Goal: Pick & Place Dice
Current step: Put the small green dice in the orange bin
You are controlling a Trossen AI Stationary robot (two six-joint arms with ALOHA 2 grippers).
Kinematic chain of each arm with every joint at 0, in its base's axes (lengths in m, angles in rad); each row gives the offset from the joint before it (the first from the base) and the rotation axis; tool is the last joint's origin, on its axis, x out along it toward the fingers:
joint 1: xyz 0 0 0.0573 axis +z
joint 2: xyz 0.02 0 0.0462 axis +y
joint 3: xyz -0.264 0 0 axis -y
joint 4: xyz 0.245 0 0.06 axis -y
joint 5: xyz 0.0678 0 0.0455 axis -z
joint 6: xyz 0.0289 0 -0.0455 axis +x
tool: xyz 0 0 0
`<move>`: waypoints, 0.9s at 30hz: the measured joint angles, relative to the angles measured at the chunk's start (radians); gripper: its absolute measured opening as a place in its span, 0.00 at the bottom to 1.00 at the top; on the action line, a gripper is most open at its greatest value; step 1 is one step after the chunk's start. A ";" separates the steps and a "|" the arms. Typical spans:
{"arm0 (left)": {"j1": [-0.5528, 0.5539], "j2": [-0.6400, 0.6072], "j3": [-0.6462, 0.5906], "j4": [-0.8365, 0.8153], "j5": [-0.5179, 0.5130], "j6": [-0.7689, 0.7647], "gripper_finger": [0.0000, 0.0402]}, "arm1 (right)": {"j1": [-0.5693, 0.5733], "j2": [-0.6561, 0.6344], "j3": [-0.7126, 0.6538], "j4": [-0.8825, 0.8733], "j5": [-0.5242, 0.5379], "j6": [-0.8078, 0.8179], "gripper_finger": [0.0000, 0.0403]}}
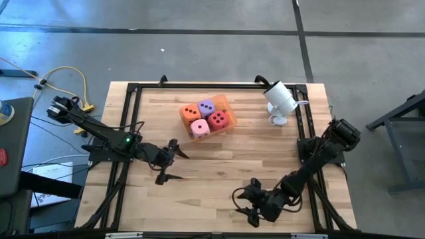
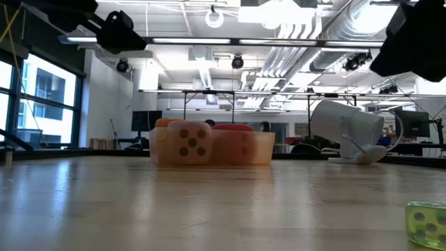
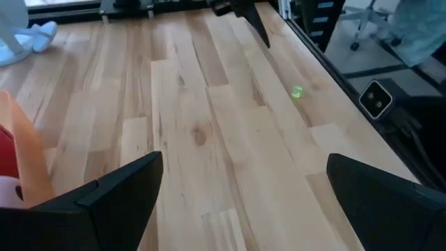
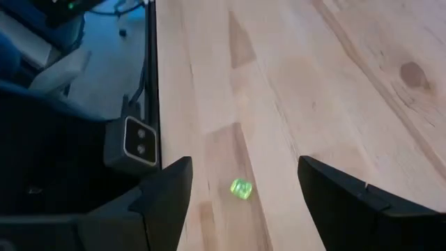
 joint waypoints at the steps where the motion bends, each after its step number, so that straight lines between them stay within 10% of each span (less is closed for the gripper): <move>1: 0.000 0.000 0.000 0.000 0.000 -0.011 0.98 | 0.005 0.006 0.000 0.010 0.014 0.001 0.63; 27: 0.042 0.000 0.001 0.008 -0.002 -0.090 0.98 | 0.050 0.315 0.003 0.269 0.092 -0.201 0.63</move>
